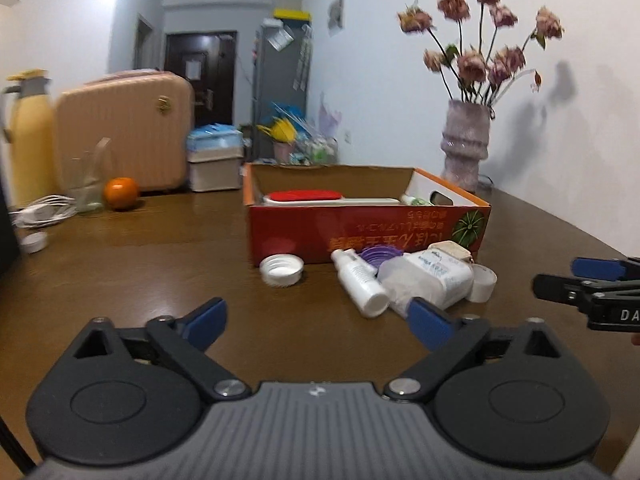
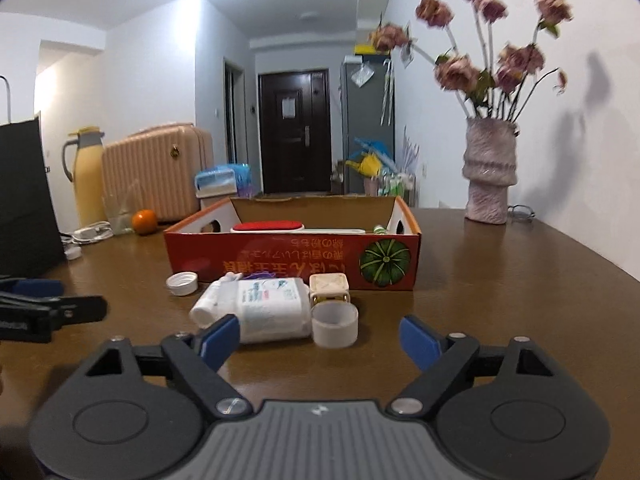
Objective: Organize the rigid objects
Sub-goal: 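Grasp the white pill bottle with the left tool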
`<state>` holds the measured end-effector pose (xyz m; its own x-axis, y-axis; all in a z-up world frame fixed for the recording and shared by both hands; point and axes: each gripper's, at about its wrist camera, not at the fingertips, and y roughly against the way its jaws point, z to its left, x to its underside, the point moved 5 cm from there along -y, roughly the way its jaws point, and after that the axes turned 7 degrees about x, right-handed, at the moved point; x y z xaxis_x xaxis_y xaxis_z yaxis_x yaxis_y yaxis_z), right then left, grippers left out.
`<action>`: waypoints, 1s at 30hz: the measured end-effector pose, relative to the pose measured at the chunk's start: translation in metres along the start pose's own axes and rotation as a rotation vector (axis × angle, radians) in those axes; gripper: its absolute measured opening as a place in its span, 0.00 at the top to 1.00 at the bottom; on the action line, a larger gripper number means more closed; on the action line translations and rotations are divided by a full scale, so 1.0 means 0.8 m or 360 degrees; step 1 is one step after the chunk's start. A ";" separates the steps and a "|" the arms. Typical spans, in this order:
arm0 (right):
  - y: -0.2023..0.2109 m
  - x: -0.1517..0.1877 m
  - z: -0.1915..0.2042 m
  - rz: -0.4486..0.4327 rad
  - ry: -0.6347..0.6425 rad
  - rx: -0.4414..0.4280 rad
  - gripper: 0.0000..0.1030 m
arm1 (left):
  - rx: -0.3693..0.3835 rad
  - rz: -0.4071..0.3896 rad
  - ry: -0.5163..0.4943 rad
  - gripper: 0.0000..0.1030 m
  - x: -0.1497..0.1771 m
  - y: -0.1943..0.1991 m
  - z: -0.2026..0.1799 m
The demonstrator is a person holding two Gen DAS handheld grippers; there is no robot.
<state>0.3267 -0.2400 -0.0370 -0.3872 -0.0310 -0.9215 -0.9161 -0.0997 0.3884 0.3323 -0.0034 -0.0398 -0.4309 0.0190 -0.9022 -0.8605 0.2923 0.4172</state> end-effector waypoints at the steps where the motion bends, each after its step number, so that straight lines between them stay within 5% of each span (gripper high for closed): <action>1: -0.011 -0.006 0.000 0.0016 -0.0009 -0.0013 0.19 | 0.0016 0.0009 -0.0004 0.17 -0.006 -0.014 -0.001; 8: -0.076 -0.033 0.021 0.0059 0.0052 -0.0159 0.23 | 0.0147 0.0107 0.0172 0.36 -0.023 -0.087 -0.001; 12: -0.110 -0.035 0.022 0.0141 -0.0044 -0.0257 0.53 | 0.0296 0.0117 0.0257 0.48 -0.021 -0.095 -0.012; 19: -0.151 -0.023 0.006 0.0304 -0.0367 -0.0438 0.62 | 0.0460 0.0229 0.0303 0.62 -0.019 -0.122 -0.039; 24: -0.145 -0.021 -0.001 0.0334 -0.0429 -0.0419 0.71 | 0.0425 0.0213 0.0331 0.69 -0.013 -0.111 -0.046; 30: -0.072 -0.011 0.006 0.0307 -0.0382 -0.0423 0.78 | 0.0449 0.0233 0.0407 0.70 0.013 -0.049 -0.053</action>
<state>0.3825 -0.2291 -0.0515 -0.5914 0.1557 -0.7912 -0.7776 -0.3696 0.5086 0.3503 -0.0549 -0.0608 -0.6276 -0.1480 -0.7644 -0.6921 0.5556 0.4607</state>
